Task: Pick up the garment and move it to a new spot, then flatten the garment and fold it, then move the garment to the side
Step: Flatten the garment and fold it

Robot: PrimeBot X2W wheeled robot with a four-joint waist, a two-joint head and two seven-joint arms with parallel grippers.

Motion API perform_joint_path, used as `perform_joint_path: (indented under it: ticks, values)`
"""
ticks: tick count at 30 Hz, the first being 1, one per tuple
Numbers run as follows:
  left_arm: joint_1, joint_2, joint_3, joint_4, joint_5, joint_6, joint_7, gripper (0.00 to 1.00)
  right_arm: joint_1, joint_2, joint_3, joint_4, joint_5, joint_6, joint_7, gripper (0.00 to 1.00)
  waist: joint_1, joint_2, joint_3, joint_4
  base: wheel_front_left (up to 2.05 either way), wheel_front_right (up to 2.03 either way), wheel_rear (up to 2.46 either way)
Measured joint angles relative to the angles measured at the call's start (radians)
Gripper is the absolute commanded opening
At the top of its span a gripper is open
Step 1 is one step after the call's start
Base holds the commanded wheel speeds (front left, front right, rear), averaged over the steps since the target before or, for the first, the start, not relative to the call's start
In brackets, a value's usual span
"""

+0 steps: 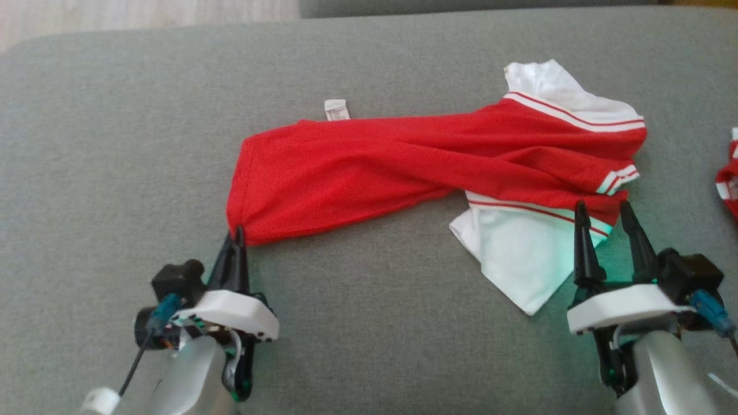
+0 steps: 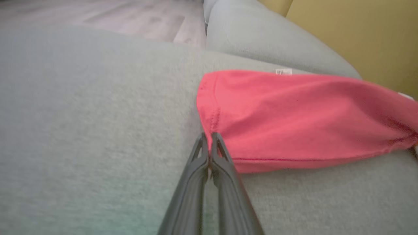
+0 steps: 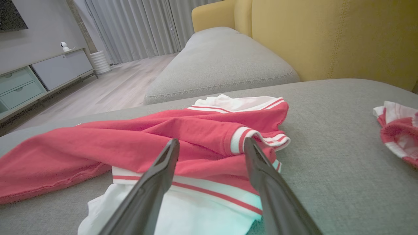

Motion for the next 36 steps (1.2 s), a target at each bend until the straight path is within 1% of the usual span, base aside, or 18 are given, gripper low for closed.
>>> perform_joint_path:
  ticks: [4, 7, 9, 10, 11, 12, 13, 18, 24, 30, 32, 36]
  values:
    - [0.063, 0.002, 0.087, -0.145, 0.079, 0.032, 0.0, 0.0, 0.026, 0.0, -0.004, 0.016, 0.0, 0.0, 0.0, 1.0, 0.0, 0.0, -0.03, 0.022, 0.0, 0.0, 0.0]
    - [0.112, 0.007, 0.143, -0.22, 0.137, 0.04, 0.0, 0.0, 0.045, 0.0, 0.002, 0.021, 0.003, 0.0, 0.0, 1.0, -0.0001, 0.0, -0.055, 0.034, 0.0, 0.0, 0.0]
    - [0.139, 0.01, 0.167, -0.238, 0.174, 0.04, 0.0, 0.0, 0.052, 0.0, 0.01, 0.021, 0.003, 0.0, 0.0, 1.0, -0.0001, 0.0, -0.07, 0.039, 0.0, 0.0, 0.0]
    - [0.153, 0.012, 0.176, -0.246, 0.192, 0.04, 0.0, 0.05, 0.055, 0.0, 0.013, 0.021, 0.005, 0.0, 0.0, 1.0, -0.0001, 0.0, -0.078, 0.04, 0.0, 0.0, 0.0]
    - [0.166, 0.017, 0.183, -0.251, 0.21, 0.041, 0.0, 0.39, 0.055, 0.001, 0.017, 0.021, 0.009, 0.0, 0.0, 1.0, -0.0001, 0.0, -0.085, 0.041, 0.0, 0.0, 0.0]
    - [0.178, 0.019, 0.193, -0.254, 0.228, 0.041, 0.0, 0.92, 0.056, 0.001, 0.018, 0.02, 0.012, 0.0, 0.0, 1.0, -0.0002, 0.0, -0.092, 0.04, 0.0, 0.0, 0.0]
    - [0.19, 0.021, 0.2, -0.258, 0.245, 0.044, 0.0, 1.0, 0.056, 0.001, 0.019, 0.019, 0.014, 0.0, 0.0, 1.0, -0.0002, 0.0, -0.099, 0.039, 0.0, 0.0, 0.0]
    - [0.251, 0.024, 0.202, -0.292, 0.315, 0.049, 0.0, 1.0, 0.068, 0.001, 0.025, 0.001, 0.019, 0.0, 0.0, 1.0, -0.0002, 0.0, -0.122, 0.029, 0.0, 0.0, 0.0]
    - [0.294, 0.018, 0.199, -0.316, 0.328, 0.048, 0.0, 1.0, 0.109, 0.001, 0.029, -0.008, 0.025, 0.0, 0.0, 1.0, -0.0002, 0.0, -0.136, 0.028, 0.0, 0.0, 0.0]
    - [0.303, 0.015, 0.196, -0.33, 0.331, 0.048, 0.0, 1.0, 0.115, 0.001, 0.046, -0.009, 0.024, 0.0, 0.0, 1.0, -0.0002, 0.0, -0.138, 0.027, 0.0, 0.0, 0.0]
    - [0.306, 0.015, 0.195, -0.333, 0.333, 0.047, 0.0, 1.0, 0.115, 0.001, 0.047, 0.01, 0.008, 0.0, 0.0, 1.0, -0.0001, 0.0, -0.138, 0.028, 0.0, 0.0, 0.0]
    - [0.323, 0.013, 0.177, -0.332, 0.333, 0.039, 0.0, 1.0, 0.123, 0.001, 0.057, 0.109, -0.052, 0.0, 0.0, 1.0, -0.0001, 0.0, -0.136, 0.035, 0.0, 0.0, 0.0]
